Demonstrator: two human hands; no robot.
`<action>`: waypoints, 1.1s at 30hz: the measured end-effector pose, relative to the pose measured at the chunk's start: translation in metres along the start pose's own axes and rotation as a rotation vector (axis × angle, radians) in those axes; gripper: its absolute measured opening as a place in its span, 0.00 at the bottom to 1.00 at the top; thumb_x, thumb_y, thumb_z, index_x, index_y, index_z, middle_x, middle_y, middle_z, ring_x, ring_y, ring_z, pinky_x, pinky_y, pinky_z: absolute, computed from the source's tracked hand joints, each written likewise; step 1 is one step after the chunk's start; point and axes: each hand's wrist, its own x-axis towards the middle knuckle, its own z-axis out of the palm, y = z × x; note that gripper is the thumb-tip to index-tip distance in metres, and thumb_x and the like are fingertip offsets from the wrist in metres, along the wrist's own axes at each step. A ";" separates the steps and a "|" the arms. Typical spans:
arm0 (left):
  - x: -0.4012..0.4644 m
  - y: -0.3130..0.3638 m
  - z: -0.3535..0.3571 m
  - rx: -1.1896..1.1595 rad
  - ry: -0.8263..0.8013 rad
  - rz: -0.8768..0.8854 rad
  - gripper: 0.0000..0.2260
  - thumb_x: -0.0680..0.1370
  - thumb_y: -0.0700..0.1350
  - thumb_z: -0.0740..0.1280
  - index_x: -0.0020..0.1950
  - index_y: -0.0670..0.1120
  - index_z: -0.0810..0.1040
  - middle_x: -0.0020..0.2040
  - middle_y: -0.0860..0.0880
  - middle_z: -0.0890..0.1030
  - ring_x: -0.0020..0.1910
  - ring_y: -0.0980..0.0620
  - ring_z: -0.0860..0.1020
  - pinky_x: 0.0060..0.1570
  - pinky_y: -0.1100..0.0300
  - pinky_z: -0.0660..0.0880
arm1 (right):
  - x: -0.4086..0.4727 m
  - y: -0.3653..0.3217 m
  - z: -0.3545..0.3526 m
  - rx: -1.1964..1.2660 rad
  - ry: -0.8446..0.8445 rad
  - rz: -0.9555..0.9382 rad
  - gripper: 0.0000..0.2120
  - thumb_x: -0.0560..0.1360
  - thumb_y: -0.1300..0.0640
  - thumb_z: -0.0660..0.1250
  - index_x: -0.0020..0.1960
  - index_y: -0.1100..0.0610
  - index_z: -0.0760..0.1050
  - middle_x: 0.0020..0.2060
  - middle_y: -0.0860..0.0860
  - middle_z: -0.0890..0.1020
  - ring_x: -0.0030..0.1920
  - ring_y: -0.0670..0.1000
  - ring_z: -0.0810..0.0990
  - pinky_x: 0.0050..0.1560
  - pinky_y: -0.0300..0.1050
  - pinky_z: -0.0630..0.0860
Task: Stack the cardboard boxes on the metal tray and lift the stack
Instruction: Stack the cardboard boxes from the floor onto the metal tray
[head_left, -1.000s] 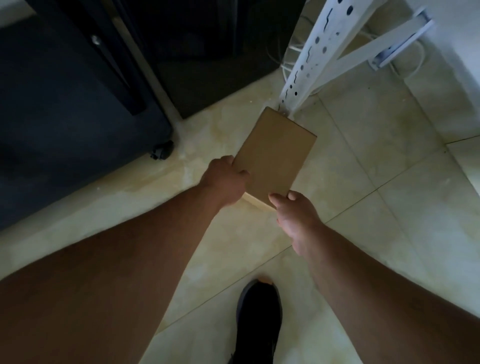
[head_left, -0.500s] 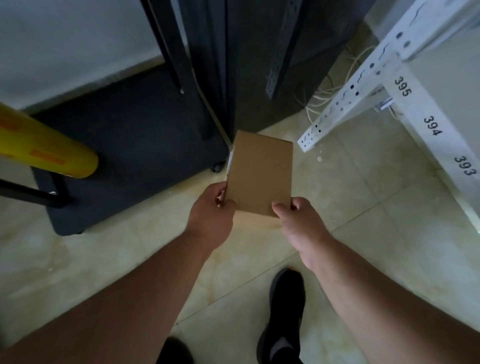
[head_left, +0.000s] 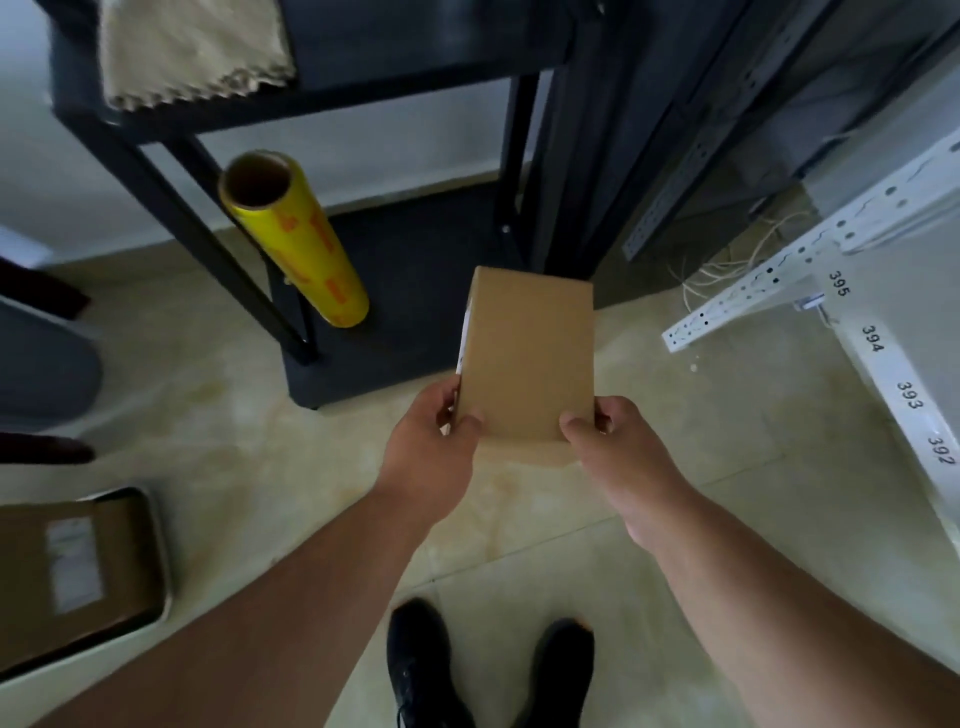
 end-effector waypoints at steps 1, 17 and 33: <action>-0.006 0.000 -0.009 -0.011 0.014 -0.002 0.16 0.83 0.49 0.66 0.70 0.62 0.75 0.59 0.63 0.81 0.57 0.63 0.79 0.48 0.68 0.72 | -0.007 -0.006 0.004 -0.002 -0.012 -0.009 0.17 0.77 0.45 0.67 0.63 0.50 0.77 0.52 0.45 0.84 0.52 0.49 0.83 0.52 0.49 0.79; -0.115 -0.018 -0.091 -0.168 0.240 -0.007 0.17 0.82 0.52 0.67 0.70 0.63 0.74 0.62 0.63 0.81 0.62 0.61 0.78 0.57 0.60 0.74 | -0.110 -0.062 0.029 -0.066 -0.203 -0.211 0.18 0.81 0.46 0.67 0.69 0.48 0.72 0.58 0.44 0.80 0.53 0.44 0.78 0.45 0.38 0.71; -0.199 -0.054 -0.161 -0.170 0.353 0.004 0.17 0.82 0.50 0.69 0.71 0.60 0.74 0.61 0.62 0.81 0.60 0.64 0.78 0.53 0.65 0.73 | -0.190 -0.053 0.088 -0.090 -0.283 -0.291 0.20 0.79 0.43 0.68 0.69 0.47 0.73 0.57 0.41 0.82 0.57 0.44 0.81 0.59 0.47 0.78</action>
